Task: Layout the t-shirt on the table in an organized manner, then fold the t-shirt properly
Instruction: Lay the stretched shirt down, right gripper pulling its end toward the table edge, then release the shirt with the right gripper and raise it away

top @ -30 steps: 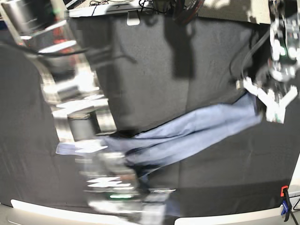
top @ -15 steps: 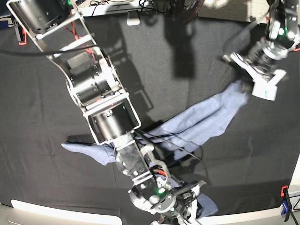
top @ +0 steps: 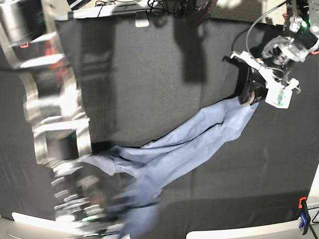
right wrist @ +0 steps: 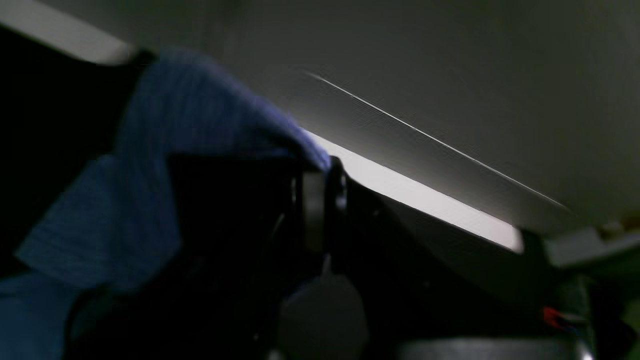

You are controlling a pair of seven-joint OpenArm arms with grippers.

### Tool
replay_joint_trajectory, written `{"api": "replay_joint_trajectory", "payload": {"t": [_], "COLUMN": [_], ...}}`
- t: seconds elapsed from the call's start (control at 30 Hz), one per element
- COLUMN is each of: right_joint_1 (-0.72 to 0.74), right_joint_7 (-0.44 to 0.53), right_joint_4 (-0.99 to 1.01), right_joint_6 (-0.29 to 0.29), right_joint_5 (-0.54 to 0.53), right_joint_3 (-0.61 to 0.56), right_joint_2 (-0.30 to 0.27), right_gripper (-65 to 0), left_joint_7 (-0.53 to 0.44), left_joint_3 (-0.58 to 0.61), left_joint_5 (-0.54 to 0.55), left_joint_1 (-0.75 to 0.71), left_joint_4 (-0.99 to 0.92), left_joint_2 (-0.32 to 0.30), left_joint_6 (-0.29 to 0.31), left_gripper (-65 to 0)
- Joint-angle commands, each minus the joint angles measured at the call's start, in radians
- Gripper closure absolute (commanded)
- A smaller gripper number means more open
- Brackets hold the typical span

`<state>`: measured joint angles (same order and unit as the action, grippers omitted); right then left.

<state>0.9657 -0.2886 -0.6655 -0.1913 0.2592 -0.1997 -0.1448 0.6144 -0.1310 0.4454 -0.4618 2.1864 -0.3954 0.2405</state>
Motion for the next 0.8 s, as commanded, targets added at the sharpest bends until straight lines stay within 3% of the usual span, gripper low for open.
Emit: {"api": "replay_joint_trajectory", "payload": {"t": [0.0, 0.07, 0.17, 0.23, 0.47, 0.77], "right_joint_1": [0.073, 0.125, 0.174, 0.185, 0.198, 0.209], "right_joint_7": [0.055, 0.076, 0.124, 0.125, 0.121, 0.023], "right_joint_4": [0.025, 0.115, 0.185, 0.185, 0.185, 0.185], "right_joint_6": [-0.01, -0.037, -0.063, -0.064, -0.064, -0.126], "right_joint_5": [-0.005, -0.005, -0.005, -0.005, -0.012, -0.18], "right_joint_3": [0.001, 0.001, 0.001, 0.002, 0.002, 0.006], "right_joint_2": [0.011, 0.011, 0.021, 0.025, 0.025, -0.018], "right_gripper": [0.0, 0.0, -22.6, -30.8, -31.2, -32.7], "left_joint_7": [-0.023, -0.023, -0.023, -0.023, -0.023, -0.023], "left_joint_3": [-0.005, -0.005, -0.005, -0.005, -0.005, -0.005], "left_joint_5": [0.001, 0.002, 0.001, 0.001, -0.036, -0.036], "left_joint_1": [-0.001, -0.001, -0.001, -0.001, -0.001, -0.001], "left_joint_4": [0.019, 0.019, 0.019, 0.019, 0.019, 0.019], "left_joint_2": [0.002, 0.021, 0.047, 0.053, 0.055, 0.055], "left_joint_6": [0.003, 0.003, 0.003, 0.003, 0.003, 0.003], "left_gripper": [0.0, 0.0, 0.0, 0.0, 0.0, 0.0]}}
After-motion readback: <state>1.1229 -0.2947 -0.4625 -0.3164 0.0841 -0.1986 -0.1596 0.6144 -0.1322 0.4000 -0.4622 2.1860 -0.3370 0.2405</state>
